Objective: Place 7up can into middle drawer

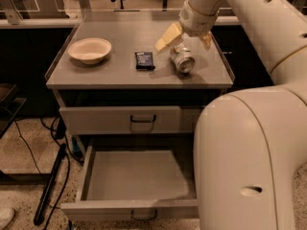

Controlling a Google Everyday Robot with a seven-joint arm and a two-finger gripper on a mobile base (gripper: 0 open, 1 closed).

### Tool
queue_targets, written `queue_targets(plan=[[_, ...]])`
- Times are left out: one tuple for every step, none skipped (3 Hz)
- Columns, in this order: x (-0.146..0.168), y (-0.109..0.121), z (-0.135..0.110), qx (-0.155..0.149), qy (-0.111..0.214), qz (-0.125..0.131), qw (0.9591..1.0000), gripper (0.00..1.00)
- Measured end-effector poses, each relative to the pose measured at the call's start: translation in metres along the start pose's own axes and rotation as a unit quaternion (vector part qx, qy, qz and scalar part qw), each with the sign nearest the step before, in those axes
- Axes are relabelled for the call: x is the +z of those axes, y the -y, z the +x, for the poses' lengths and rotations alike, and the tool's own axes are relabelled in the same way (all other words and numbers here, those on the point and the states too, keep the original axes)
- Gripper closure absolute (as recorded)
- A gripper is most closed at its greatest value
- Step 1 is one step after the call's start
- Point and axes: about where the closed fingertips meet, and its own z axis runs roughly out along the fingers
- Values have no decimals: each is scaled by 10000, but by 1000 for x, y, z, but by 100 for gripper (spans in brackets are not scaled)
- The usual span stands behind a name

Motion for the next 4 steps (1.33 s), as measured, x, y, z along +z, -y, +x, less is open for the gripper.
queue_targets(plan=[[7,3,-7,28,2,-17,10000,0],[19,10,-13,97,-50,42,9999,0],[26,15,-17,123,-65,105,9998,0],[31,17,-23,117,-64,159,9998,0]])
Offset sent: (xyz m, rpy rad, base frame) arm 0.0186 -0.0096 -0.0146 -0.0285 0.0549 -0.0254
